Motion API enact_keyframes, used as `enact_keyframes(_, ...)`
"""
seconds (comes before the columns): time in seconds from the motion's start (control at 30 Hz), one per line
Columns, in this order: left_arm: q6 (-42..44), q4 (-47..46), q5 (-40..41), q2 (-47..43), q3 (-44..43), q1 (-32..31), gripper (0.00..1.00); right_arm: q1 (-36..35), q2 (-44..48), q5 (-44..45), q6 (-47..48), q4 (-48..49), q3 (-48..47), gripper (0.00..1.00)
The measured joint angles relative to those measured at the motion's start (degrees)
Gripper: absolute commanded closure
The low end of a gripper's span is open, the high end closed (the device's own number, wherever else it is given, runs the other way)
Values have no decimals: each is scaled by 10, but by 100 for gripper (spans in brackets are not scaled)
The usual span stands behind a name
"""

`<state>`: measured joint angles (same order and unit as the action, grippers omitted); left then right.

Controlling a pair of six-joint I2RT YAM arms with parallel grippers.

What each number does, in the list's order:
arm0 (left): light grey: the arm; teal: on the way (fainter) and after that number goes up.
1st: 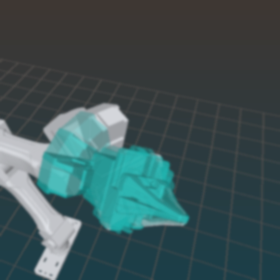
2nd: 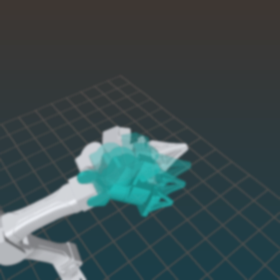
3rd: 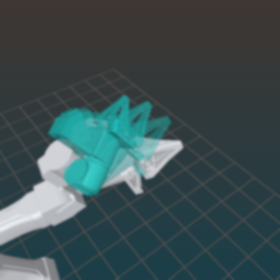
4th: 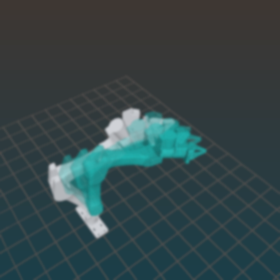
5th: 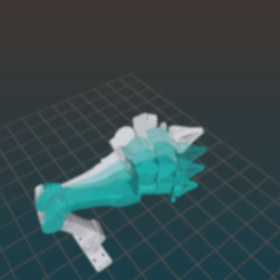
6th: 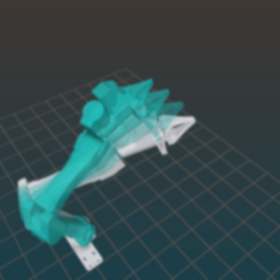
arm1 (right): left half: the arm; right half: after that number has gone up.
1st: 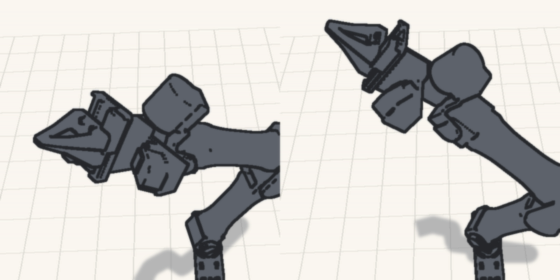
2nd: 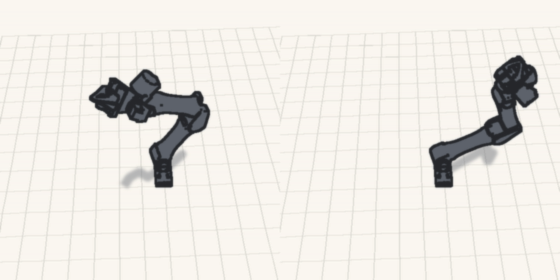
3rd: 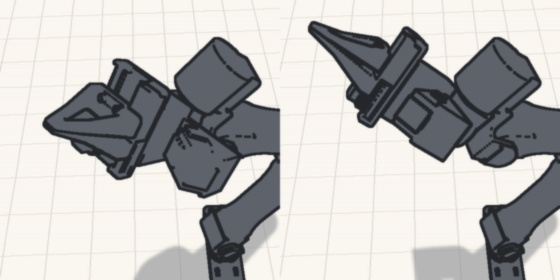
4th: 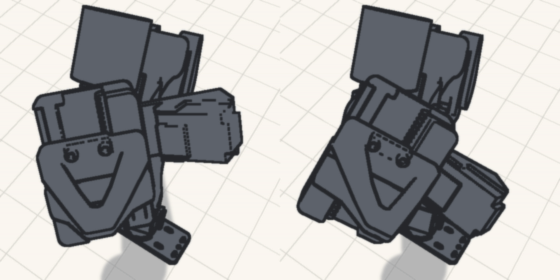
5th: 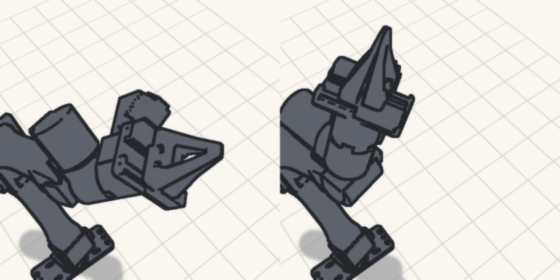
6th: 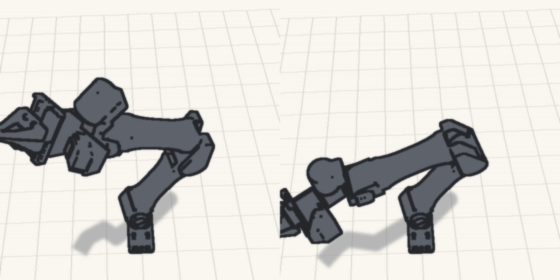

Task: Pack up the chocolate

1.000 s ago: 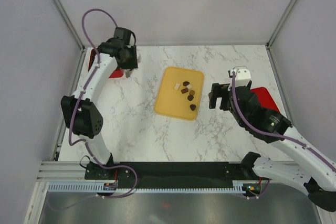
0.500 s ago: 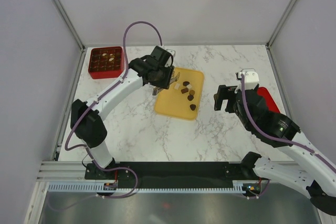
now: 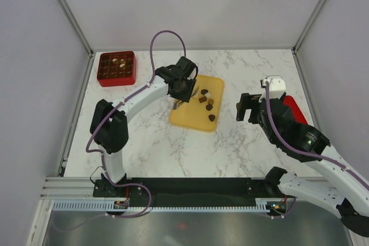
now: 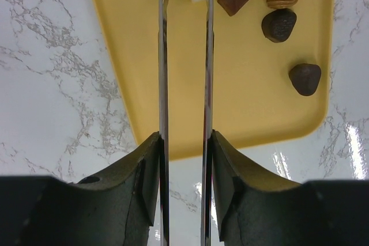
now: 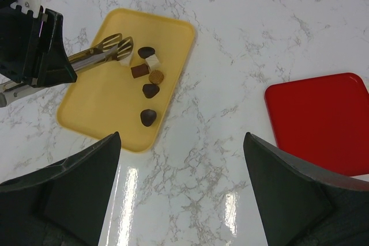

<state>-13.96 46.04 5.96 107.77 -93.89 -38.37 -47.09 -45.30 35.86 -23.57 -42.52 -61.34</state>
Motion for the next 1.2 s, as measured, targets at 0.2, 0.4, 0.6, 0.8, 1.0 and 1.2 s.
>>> enact_keyframes(0.2,0,-8,-1,1,9,-1,55,0,1,3,1,0,0,4)
enact_keyframes(0.4,0,-10,-4,1,26,-9,54,0,1,3,2,0,0,4)
enact_keyframes(0.6,-1,-10,-6,1,29,-18,51,0,1,2,2,0,0,4)
enact_keyframes(0.8,-7,-10,-6,1,29,-19,50,0,1,2,2,0,0,4)
enact_keyframes(1.0,-24,-3,-4,1,29,-20,51,0,2,2,2,0,0,4)
enact_keyframes(1.2,-57,13,-8,1,28,-20,50,0,5,2,2,0,0,4)
